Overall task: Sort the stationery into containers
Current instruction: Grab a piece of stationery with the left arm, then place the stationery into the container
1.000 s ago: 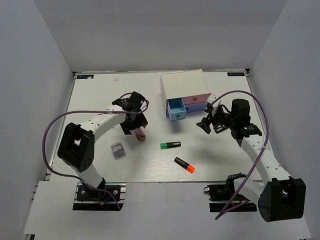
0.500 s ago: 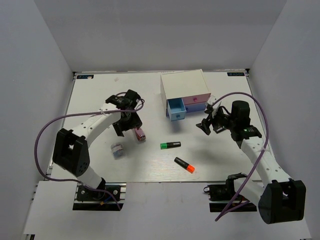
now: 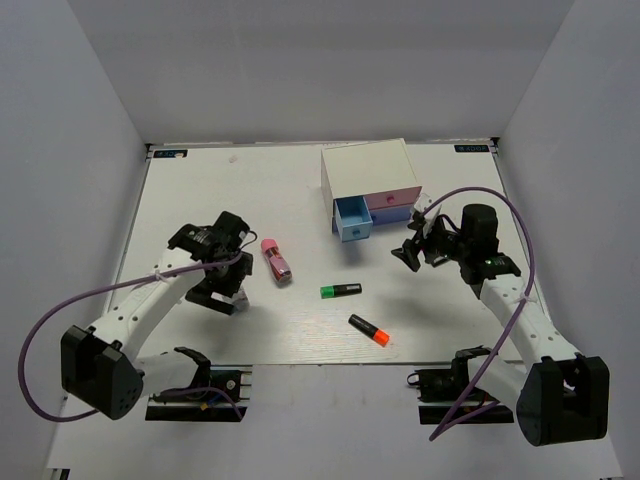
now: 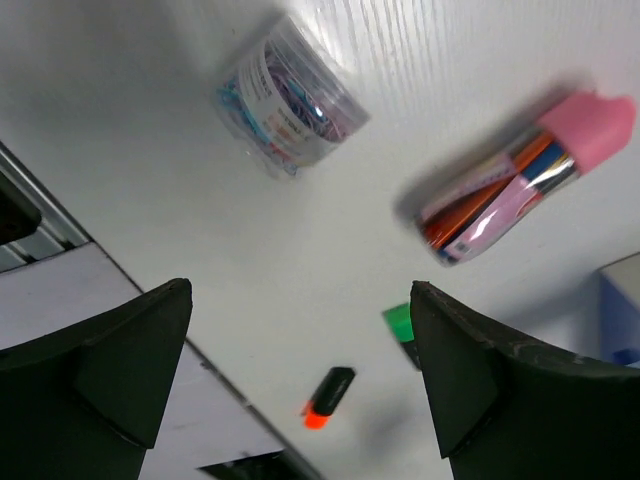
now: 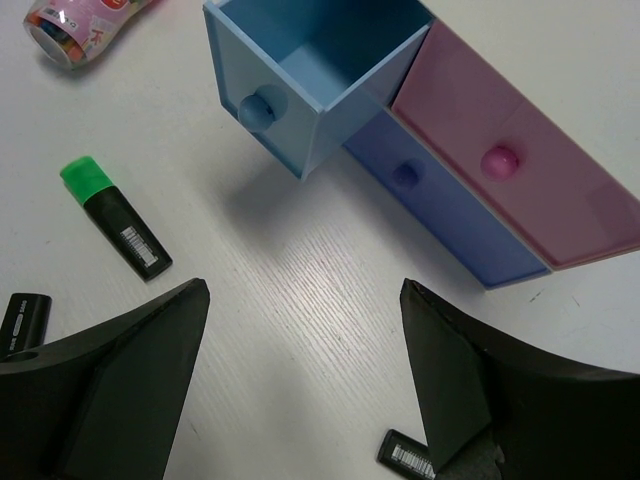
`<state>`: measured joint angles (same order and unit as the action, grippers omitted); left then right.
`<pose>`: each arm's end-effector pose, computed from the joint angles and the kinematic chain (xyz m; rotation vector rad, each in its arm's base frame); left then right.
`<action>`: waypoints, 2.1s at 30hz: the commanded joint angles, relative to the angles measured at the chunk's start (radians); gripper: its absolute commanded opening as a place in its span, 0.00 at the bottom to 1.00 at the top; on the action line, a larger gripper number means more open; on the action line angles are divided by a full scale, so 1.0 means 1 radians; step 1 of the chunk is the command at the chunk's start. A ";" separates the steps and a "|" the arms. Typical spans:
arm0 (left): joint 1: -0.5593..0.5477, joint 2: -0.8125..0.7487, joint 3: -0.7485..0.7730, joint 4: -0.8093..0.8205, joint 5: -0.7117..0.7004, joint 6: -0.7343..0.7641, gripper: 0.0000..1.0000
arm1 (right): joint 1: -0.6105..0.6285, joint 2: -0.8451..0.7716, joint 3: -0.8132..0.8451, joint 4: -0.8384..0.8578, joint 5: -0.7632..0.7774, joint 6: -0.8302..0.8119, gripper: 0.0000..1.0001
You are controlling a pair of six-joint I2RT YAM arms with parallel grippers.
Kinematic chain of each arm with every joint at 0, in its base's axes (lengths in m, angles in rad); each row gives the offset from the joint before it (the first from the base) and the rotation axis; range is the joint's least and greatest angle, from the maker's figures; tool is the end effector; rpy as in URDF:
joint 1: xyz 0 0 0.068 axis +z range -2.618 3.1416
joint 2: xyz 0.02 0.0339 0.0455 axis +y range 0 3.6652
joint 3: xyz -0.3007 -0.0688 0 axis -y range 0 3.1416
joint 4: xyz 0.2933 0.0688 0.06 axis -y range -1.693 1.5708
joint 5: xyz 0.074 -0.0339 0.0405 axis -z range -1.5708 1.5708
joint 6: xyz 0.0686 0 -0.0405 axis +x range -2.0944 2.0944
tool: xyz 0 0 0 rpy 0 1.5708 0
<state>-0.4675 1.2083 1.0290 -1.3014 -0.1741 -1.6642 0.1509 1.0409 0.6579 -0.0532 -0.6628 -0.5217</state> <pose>0.2066 -0.0910 0.2604 -1.6689 2.4275 0.0081 0.2691 0.0836 0.2649 -1.0136 1.6453 0.4167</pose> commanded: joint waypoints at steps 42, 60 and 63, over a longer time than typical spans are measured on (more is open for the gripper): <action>0.210 0.131 -0.224 0.392 -0.074 -0.246 0.25 | -0.005 -0.036 -0.020 0.058 0.038 0.002 0.82; 0.144 0.388 0.429 0.828 0.531 0.852 0.00 | -0.002 0.027 0.029 0.073 0.020 0.037 0.80; 0.101 0.548 0.649 0.740 0.614 0.981 0.00 | -0.002 0.034 0.040 0.072 0.020 0.040 0.76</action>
<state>-0.3222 1.6905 1.5318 -0.5789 0.2489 -0.9176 0.1505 1.0702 0.6468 -0.0162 -0.6312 -0.4988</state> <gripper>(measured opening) 0.602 0.773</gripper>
